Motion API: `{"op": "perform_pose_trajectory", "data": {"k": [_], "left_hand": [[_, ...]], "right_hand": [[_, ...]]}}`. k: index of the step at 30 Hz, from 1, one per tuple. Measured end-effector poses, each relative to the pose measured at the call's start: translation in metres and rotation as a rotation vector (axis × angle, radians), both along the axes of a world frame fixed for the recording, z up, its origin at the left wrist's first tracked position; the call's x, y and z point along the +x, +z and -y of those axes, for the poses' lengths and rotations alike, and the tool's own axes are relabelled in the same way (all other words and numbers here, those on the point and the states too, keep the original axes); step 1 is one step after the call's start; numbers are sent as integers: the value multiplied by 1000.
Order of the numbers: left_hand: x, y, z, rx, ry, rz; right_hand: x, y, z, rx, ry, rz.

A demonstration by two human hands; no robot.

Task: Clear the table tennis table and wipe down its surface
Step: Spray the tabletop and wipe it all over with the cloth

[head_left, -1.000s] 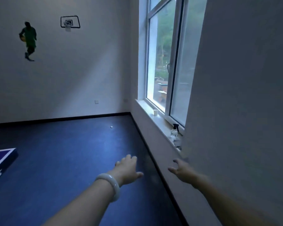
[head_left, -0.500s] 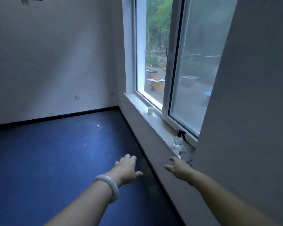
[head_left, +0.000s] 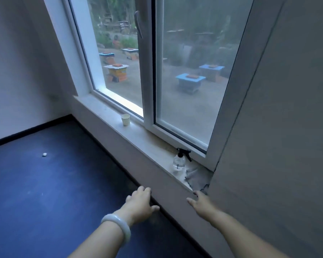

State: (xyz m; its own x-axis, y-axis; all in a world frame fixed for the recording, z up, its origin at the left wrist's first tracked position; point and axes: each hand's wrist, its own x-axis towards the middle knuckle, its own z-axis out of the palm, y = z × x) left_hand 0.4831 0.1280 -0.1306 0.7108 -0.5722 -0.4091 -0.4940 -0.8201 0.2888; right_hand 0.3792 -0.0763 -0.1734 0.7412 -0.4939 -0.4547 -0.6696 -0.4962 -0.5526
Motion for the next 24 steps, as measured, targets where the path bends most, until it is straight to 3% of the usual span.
{"op": "perform_pose_trajectory", "data": {"k": [7, 15, 20, 24], "left_hand": [[77, -35, 49, 26, 1, -72], [129, -81, 72, 18, 25, -178], [146, -115, 81, 74, -16, -266], [157, -138, 98, 57, -60, -306]], "right_hand": [[81, -53, 65, 37, -212, 8], [134, -105, 117, -157, -172, -248], [147, -131, 129, -158, -221, -321], [149, -149, 124, -306, -209, -364]]}}
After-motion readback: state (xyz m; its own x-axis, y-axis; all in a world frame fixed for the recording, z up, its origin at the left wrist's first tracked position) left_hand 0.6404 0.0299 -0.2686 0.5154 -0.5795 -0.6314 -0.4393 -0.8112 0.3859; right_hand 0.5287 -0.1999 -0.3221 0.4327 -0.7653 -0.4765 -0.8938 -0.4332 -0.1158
